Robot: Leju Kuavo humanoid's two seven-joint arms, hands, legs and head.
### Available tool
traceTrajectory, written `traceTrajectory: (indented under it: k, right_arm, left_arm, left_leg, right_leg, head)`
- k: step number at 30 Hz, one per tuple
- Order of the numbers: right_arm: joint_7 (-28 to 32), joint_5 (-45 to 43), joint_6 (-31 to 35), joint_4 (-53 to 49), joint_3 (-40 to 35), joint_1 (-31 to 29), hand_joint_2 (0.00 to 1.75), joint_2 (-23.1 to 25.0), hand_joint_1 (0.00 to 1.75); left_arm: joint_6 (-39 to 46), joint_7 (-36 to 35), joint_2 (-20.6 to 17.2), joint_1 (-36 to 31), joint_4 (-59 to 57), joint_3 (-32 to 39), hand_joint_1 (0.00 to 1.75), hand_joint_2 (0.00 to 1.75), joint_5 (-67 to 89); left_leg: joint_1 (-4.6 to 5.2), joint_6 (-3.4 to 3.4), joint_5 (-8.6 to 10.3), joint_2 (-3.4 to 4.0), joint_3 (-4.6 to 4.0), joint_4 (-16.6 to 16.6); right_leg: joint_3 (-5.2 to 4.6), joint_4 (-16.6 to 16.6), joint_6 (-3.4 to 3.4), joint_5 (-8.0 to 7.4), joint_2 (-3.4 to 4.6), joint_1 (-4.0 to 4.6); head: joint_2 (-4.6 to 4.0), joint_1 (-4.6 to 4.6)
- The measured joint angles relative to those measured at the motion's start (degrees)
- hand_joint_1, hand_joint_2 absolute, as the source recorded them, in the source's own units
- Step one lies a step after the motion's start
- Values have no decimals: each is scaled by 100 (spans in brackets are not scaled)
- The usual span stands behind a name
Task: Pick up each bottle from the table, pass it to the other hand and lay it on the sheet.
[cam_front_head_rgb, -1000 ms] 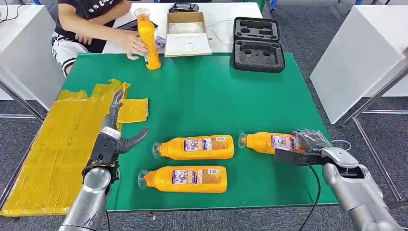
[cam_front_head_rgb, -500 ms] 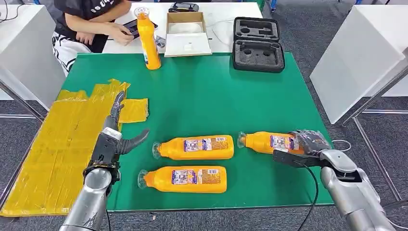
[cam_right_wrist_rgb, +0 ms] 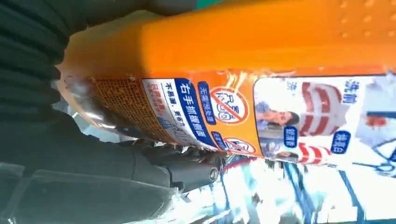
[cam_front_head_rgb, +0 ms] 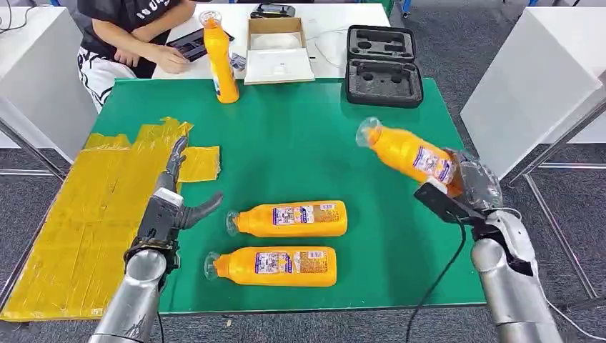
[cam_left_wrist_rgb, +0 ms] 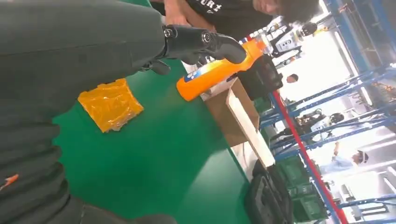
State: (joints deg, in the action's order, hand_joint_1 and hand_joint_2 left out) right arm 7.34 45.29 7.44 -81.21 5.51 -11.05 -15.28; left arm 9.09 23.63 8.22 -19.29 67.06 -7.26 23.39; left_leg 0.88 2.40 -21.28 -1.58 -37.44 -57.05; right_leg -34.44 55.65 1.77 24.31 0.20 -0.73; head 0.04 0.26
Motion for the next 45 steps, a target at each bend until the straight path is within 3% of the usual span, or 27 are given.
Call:
traceTrajectory:
  k: [3, 12, 19, 30, 36, 45]
  right_arm:
    - [168, -399, 592, -346, 149, 74, 175, 302, 175]
    - [693, -1693, 641, -960, 48, 240, 175, 899, 175]
    - [769, -1624, 663, -1089, -269, 398, 175, 1218, 175]
    - [769, -1771, 536, -1100, -389, 402, 175, 1316, 175]
    - [771, -2168, -14, -552, -1129, 73, 175, 1557, 175]
    - [664, -2625, -267, 425, -2174, -479, 175, 1919, 175]
  left_arm:
    - [-39, -42, 33, -82, -2, -114, 0, 175, 147]
    - [-575, -22, 61, -301, -11, -597, 0, 175, -317]
    - [-717, -2, 48, -302, 15, -890, 0, 175, -424]
    - [-774, -28, 37, -310, 17, -975, 0, 175, -426]
    - [-852, -142, 48, -520, 39, -1193, 0, 175, -555]
    - [-868, -273, 0, -429, 319, -1336, 0, 175, -817]
  left_leg:
    - [0, 0, 0, 0, -3, 0]
    - [2, 0, 0, 1, -3, 0]
    - [0, -1, -1, 1, -3, 0]
    - [2, 0, 1, 1, -4, 1]
    - [-2, -1, 1, 13, -2, 1]
    - [-8, -7, 5, 7, -7, 2]
  right_leg:
    - [-2, 0, 0, 0, 1, -1]
    - [0, 0, 0, 0, 1, -2]
    - [-3, 0, -1, 1, 0, 0]
    - [-1, 0, 0, 0, 1, -2]
    - [-3, 2, -1, -1, 7, 5]
    - [-6, 5, -2, 0, 4, 9]
  head:
    - [0, 0]
    - [0, 0]
    - [0, 0]
    - [0, 0]
    - [0, 0]
    - [0, 0]
